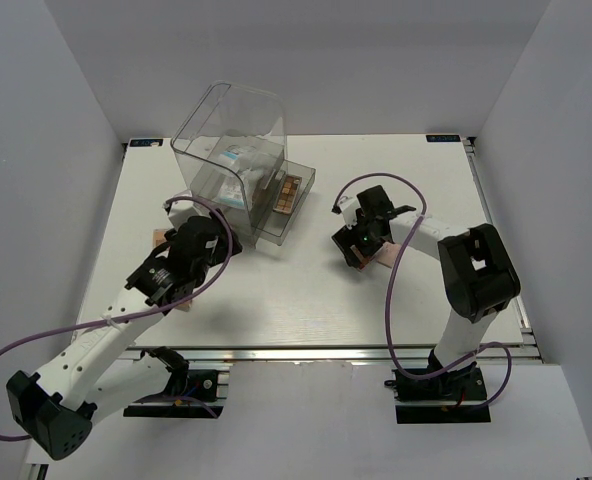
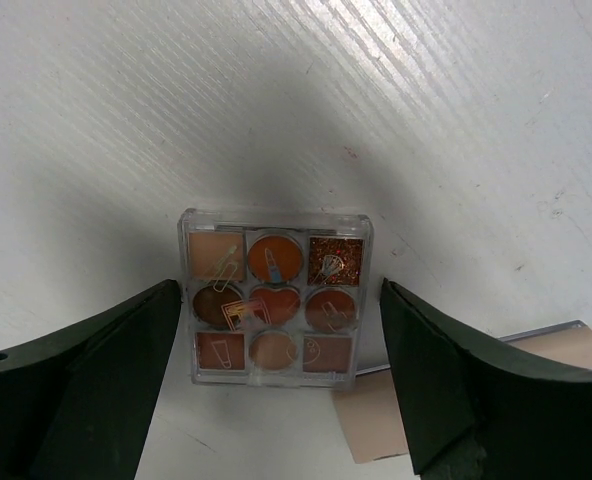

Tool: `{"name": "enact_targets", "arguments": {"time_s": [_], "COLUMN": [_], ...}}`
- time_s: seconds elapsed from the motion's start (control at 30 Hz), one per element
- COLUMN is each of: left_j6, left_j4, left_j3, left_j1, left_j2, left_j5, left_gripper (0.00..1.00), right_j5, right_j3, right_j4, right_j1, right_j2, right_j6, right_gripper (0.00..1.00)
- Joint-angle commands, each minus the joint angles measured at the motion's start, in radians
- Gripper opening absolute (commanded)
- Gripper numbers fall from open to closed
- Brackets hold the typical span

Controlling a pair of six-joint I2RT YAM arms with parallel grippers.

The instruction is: Organize the makeup

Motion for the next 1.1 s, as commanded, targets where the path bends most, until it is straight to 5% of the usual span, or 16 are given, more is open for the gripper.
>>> {"name": "enact_targets", "arguments": {"time_s": [0.0,0.13,0.37,0.63,1.07], "left_j6": [-0.046,-0.074,-0.094,-0.137,-0.169], "left_j4": [-0.008,-0.001,-0.004,0.01,0.036], "left_j3": [-0.018,-0.035,-0.047,-0.072,-0.073], "left_j1": [0.014,0.026,0.048,0.086,0.097], "left_j2": [-0.015,-0.021,-0.034,-0.066,-0.055], "left_j5": [-0.028,-0.025,-0.022,-0.005,0.012], "left_gripper": [0.86,0.87,0.87,0.88,0.88], "right_j5": [0.037,0.008,-0.09,-0.337,-0.366], "right_j3": [-0.035,-0.04,0.032,0.378,0.647], "right_j4": [0.022,0.036,0.053,0.112,0.45], "right_j1": [0.006,0.006,0.007,0.024,0.073], "right_j2": [0.025,0.03,-0.032,0.01,0.27], "right_j6": [-0.02,-0.076,-0.119,-0.074,0.085], "right_gripper": [0.84,0.43,0.16,0.1,0.16]}}
